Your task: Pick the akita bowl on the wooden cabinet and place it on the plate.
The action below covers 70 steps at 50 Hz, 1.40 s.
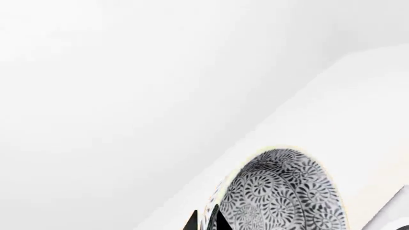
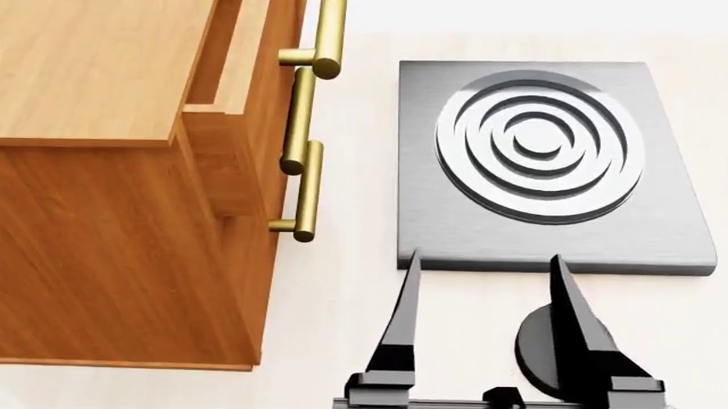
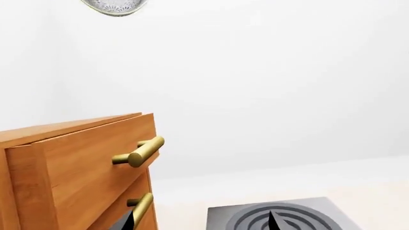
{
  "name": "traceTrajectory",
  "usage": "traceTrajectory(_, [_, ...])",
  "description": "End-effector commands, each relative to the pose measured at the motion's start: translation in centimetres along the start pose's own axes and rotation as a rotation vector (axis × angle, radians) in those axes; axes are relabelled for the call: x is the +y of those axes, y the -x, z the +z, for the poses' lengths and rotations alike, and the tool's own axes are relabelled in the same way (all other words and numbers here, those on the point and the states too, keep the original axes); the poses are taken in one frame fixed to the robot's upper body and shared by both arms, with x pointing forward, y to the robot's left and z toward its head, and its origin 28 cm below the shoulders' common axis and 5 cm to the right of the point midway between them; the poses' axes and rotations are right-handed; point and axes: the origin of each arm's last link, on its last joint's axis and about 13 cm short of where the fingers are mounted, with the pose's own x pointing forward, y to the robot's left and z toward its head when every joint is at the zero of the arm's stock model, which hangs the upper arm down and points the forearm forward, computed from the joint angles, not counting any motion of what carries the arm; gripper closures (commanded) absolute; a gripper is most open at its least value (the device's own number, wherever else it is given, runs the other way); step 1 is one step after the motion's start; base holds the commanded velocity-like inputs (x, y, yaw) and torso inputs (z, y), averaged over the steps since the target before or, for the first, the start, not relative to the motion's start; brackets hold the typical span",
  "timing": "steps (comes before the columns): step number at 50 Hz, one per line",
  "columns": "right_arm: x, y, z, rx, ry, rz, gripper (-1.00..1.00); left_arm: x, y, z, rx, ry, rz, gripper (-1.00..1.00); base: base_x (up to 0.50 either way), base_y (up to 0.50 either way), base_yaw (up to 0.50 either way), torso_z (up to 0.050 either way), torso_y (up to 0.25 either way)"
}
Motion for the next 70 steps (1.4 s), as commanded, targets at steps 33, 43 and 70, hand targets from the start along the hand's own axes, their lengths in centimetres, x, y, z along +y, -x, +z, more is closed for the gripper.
traceTrajectory(33, [-0.5, 0.0, 1.4, -0.036, -0.07, -0.035, -1.0, -10.0, 5.5, 5.2, -0.291, -0.38, -0.386, 1.0, 0.0, 0.0, 0.0, 0.0, 0.0])
traceTrajectory(43, [-0.6, 0.0, 1.7, -0.044, -0.068, -0.04, -1.0, -12.0, 5.1, 4.0, -0.283, -0.382, -0.471, 1.0, 0.0, 0.0, 0.0, 0.0, 0.0])
traceTrajectory(70, [-0.6, 0.0, 1.7, -0.045, -0.07, -0.038, -1.0, -11.6, 2.9, 0.0, -0.181, -0.327, -0.478, 1.0, 0.0, 0.0, 0.0, 0.0, 0.001])
